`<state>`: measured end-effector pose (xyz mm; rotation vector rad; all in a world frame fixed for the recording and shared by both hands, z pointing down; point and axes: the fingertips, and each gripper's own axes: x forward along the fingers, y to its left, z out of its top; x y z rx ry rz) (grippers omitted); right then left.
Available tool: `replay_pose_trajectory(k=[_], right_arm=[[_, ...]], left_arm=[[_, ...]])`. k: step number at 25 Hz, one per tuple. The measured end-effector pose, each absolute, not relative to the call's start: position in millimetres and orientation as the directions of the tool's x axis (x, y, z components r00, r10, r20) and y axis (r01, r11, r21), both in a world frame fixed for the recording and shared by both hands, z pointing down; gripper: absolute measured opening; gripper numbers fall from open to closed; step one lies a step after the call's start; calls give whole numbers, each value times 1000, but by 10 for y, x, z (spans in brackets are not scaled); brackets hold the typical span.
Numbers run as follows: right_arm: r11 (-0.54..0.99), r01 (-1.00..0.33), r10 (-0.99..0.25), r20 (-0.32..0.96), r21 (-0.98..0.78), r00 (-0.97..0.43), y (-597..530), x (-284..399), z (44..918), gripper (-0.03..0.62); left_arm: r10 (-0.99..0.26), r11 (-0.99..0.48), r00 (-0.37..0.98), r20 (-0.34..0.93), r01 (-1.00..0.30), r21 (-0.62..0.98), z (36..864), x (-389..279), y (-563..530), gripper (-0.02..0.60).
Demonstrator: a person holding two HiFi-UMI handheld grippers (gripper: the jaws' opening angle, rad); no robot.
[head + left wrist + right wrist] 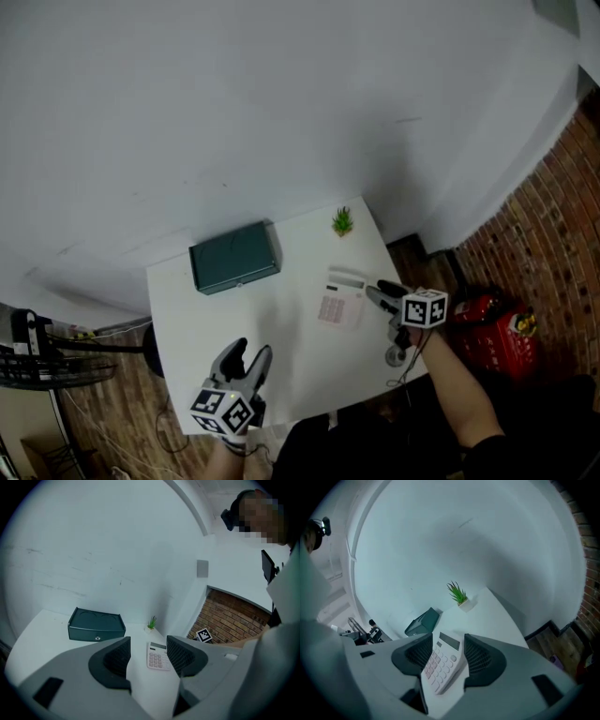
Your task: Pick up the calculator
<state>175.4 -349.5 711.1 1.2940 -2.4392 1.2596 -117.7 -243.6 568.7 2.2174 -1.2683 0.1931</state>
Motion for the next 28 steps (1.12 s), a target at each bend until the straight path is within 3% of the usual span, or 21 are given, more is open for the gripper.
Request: replay_pose_trajectory(k=[20,28], right_arm=[[409,-609,-417,454,-680,-787,-3894,1319,7575,230],[510,-645,-281,599,-569,-750,-3790,1209,7757,163]], left_arm=[[-746,-312,501,439,-845,435,5906,-1072,-2303,233],[-759,-297,484,436,-853,430,5838,-1096,-2223,230]])
